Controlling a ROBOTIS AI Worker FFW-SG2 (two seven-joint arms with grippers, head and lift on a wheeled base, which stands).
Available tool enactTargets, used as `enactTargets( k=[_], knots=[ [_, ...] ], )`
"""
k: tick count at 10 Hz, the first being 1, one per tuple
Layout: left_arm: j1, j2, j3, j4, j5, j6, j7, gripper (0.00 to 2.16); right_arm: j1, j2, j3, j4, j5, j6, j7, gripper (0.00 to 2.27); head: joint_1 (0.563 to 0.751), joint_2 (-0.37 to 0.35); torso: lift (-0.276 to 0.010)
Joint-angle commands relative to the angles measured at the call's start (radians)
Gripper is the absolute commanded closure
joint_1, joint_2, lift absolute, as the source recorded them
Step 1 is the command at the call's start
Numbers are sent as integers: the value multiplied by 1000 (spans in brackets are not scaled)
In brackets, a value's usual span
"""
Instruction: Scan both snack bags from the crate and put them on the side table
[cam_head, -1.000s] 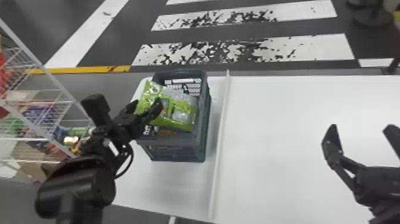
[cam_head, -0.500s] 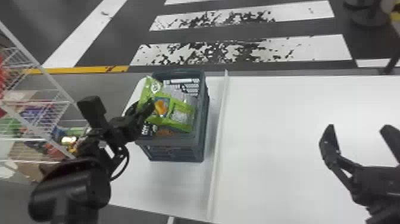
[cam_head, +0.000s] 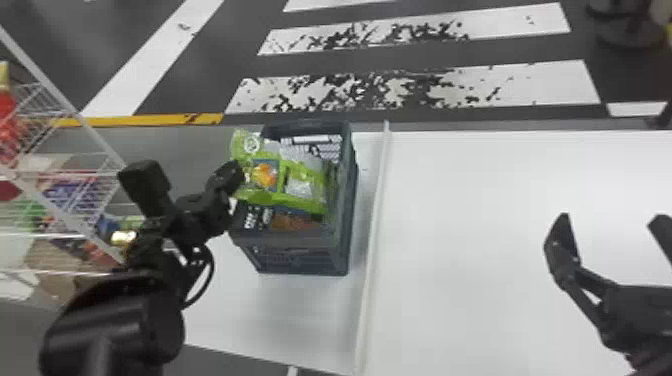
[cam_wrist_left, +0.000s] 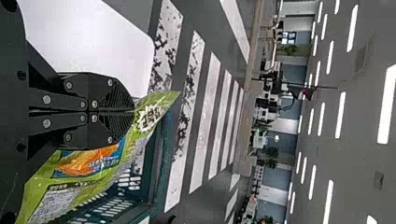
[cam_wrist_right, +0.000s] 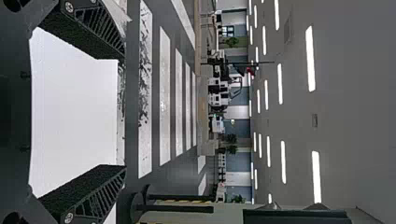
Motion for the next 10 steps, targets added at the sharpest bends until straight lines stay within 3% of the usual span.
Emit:
enactTargets(
  k=[1, 3, 7, 10],
  knots=[
    [20, 1, 4, -52, 38, -14, 13, 2128, 0, 0, 0, 0, 0, 0, 0, 87, 695, 265, -87],
    [44, 1, 21, -130, 109, -24, 23, 2132, 0, 0, 0, 0, 0, 0, 0, 87, 695, 262, -87],
    [86, 7, 33, -299, 221, -21, 82, 2132, 1, 1, 3, 0, 0, -3, 0, 87, 695, 252, -87],
    [118, 13, 36, -474, 251, -21, 127, 2132, 1, 1, 3, 0, 0, -3, 0, 87, 695, 232, -87]
  ],
)
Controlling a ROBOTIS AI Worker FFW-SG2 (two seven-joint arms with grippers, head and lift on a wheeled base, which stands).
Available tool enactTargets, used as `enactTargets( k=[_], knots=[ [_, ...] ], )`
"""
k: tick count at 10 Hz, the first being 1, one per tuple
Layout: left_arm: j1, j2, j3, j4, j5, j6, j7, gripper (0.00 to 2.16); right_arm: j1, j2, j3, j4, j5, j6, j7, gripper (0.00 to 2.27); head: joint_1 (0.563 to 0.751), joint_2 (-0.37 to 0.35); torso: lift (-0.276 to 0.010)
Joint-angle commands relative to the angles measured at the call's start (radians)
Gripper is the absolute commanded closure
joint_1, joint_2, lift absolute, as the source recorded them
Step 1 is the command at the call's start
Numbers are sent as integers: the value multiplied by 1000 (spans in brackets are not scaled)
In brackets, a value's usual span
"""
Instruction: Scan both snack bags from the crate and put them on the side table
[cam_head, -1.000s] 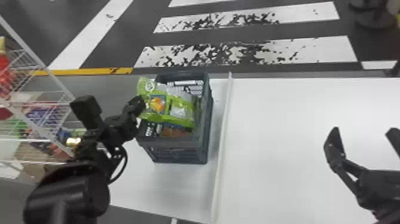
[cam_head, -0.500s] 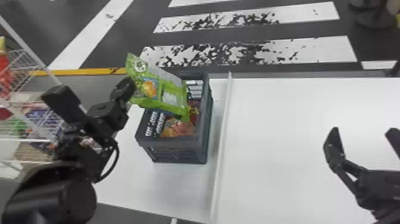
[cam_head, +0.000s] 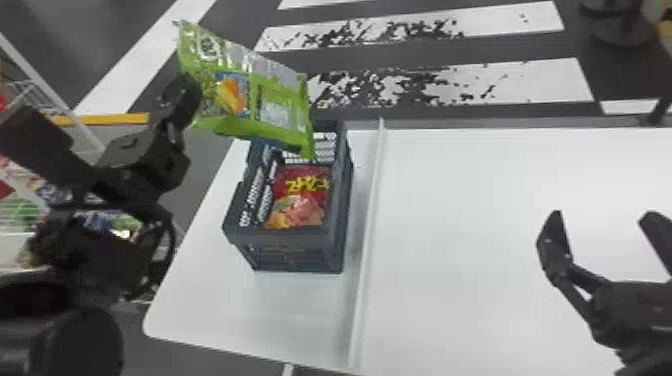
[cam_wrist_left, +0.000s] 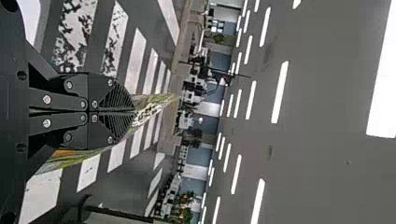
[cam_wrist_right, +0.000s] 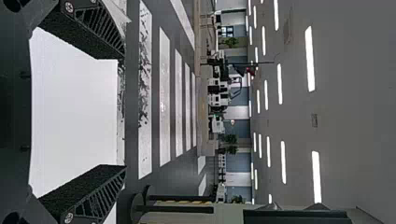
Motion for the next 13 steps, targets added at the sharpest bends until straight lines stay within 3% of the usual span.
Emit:
enactTargets(
  k=[1, 2, 4, 5, 6, 7, 8, 9, 10, 13],
  knots=[
    [20, 4, 0, -63, 37, -3, 5, 2132, 0, 0, 0, 0, 0, -6, -2, 87, 695, 224, -87],
    [28, 4, -11, -58, 100, -12, -14, 2132, 0, 0, 2, 2, 0, -6, -3, 87, 695, 219, -87],
    [26, 2, -129, 9, 115, -27, -89, 2132, 0, 0, 0, 2, 0, -9, -14, 87, 695, 175, -87],
    [14, -1, -201, 77, 140, -70, -132, 2132, 0, 2, 0, 0, 0, -9, -15, 87, 695, 132, -87],
    [-5, -10, -274, 161, 134, -116, -164, 2132, 2, 2, 0, -2, 0, -12, -17, 87, 695, 85, -87],
    [-25, -24, -327, 276, 155, -172, -215, 2132, 5, 2, 0, -5, 0, -15, -18, 87, 695, 40, -87],
    [-41, -41, -385, 373, 157, -178, -230, 2132, 6, 2, -2, -5, 0, -15, -23, 87, 695, 19, -87],
    [-72, -56, -454, 479, 120, -205, -242, 2132, 5, 2, -2, -5, 0, -15, -28, 87, 695, -14, -87],
    [-123, -59, -526, 585, 107, -215, -256, 2132, 6, 2, 0, -6, 2, -15, -28, 87, 695, -55, -87],
    [-225, -85, -696, 720, 40, -202, -275, 2128, 14, 2, -5, -21, 5, -15, -29, 87, 695, -185, -87]
  ],
)
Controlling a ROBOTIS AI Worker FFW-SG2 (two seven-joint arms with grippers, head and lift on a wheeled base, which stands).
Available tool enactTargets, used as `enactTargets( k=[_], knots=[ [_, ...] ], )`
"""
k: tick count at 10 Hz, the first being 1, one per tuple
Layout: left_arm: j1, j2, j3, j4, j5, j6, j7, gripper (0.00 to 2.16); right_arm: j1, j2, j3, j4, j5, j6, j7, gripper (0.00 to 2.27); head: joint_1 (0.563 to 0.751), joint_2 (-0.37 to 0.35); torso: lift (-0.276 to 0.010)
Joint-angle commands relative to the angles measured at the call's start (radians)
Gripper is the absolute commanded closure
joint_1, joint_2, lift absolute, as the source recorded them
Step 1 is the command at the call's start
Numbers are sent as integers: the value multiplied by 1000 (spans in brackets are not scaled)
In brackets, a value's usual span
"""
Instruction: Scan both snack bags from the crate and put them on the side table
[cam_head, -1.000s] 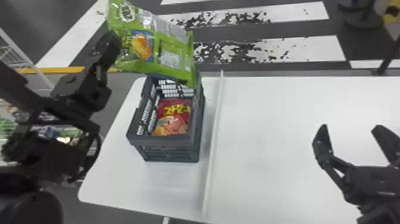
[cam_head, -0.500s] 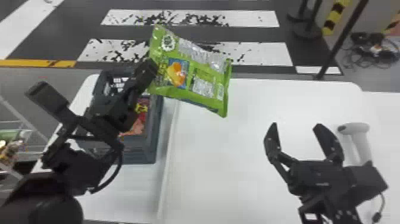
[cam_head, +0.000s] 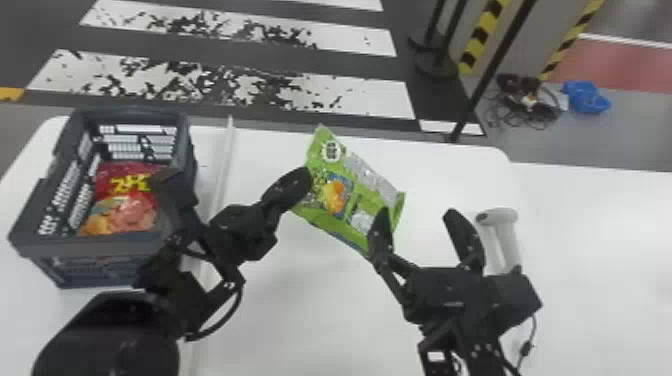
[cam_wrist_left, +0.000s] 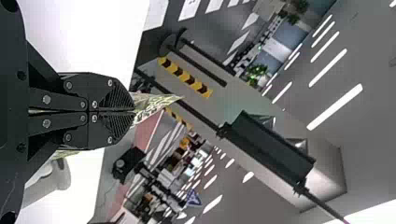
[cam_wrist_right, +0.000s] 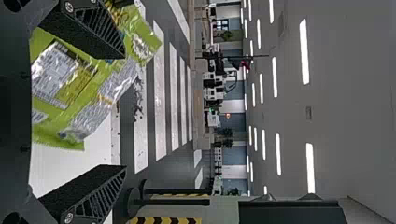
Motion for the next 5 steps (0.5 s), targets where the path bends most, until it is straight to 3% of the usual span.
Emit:
enactTargets(
  k=[1, 2, 3, 5],
  knots=[
    [-31, -8, -69, 40, -13, 19, 7, 1848, 4, 0, -1, -8, 2, 0, 0, 87, 695, -231, -87],
    [-23, -10, -88, 43, -10, 26, 58, 630, 5, -2, -1, -12, 2, 0, 0, 87, 695, -253, -87],
    [-14, -7, -86, 37, -37, 81, 76, -2, 5, -3, -3, -12, 2, 0, 0, 87, 695, -279, -87],
    [35, 5, -43, -27, -77, 87, 139, 33, 5, -3, -3, -12, 2, -3, -5, 80, 695, -289, -87]
  ],
)
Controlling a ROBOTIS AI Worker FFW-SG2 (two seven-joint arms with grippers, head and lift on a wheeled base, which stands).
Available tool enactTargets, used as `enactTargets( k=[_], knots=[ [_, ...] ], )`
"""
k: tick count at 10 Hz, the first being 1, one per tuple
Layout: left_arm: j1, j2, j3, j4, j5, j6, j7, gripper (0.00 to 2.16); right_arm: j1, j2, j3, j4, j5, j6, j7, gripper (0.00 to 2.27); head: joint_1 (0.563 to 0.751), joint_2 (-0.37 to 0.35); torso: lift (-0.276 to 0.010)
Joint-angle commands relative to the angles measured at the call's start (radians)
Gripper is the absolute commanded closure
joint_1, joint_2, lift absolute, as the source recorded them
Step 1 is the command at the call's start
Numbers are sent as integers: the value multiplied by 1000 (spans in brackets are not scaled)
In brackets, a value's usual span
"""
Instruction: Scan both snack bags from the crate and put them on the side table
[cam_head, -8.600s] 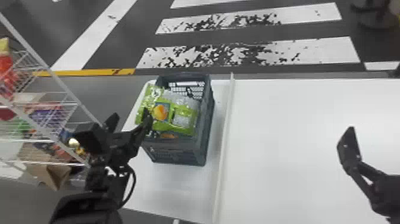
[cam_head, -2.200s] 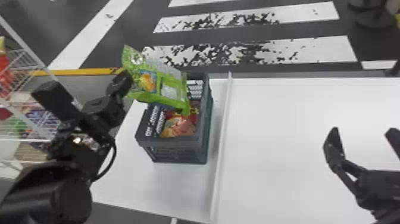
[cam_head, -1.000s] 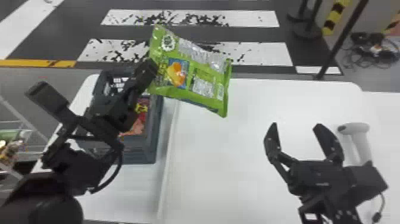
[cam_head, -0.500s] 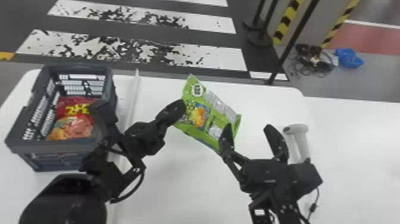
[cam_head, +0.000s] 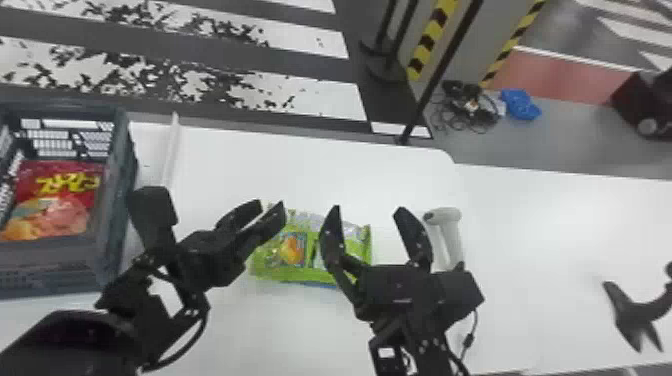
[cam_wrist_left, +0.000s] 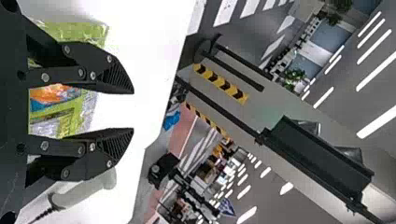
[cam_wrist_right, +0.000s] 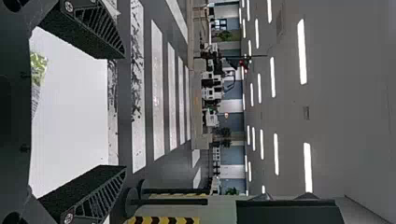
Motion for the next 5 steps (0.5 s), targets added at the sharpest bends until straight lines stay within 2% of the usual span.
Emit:
enactTargets(
  k=[1, 2, 3, 5],
  knots=[
    [32, 4, 47, -63, -44, 19, 18, 33, 0, 0, 2, 0, 0, 1, -1, 83, 695, -279, -87],
    [68, 6, 75, -132, -109, 19, 18, 33, 0, 0, 2, -2, 0, 1, -1, 87, 695, -258, -87],
    [112, 7, 95, -228, -209, 16, 19, 46, 0, 0, 2, -2, 0, 4, 1, 87, 695, -231, -87],
    [203, 24, 148, -397, -316, 1, 39, 46, -3, 2, 3, 0, -2, 16, 1, 87, 695, -175, -87]
  ],
)
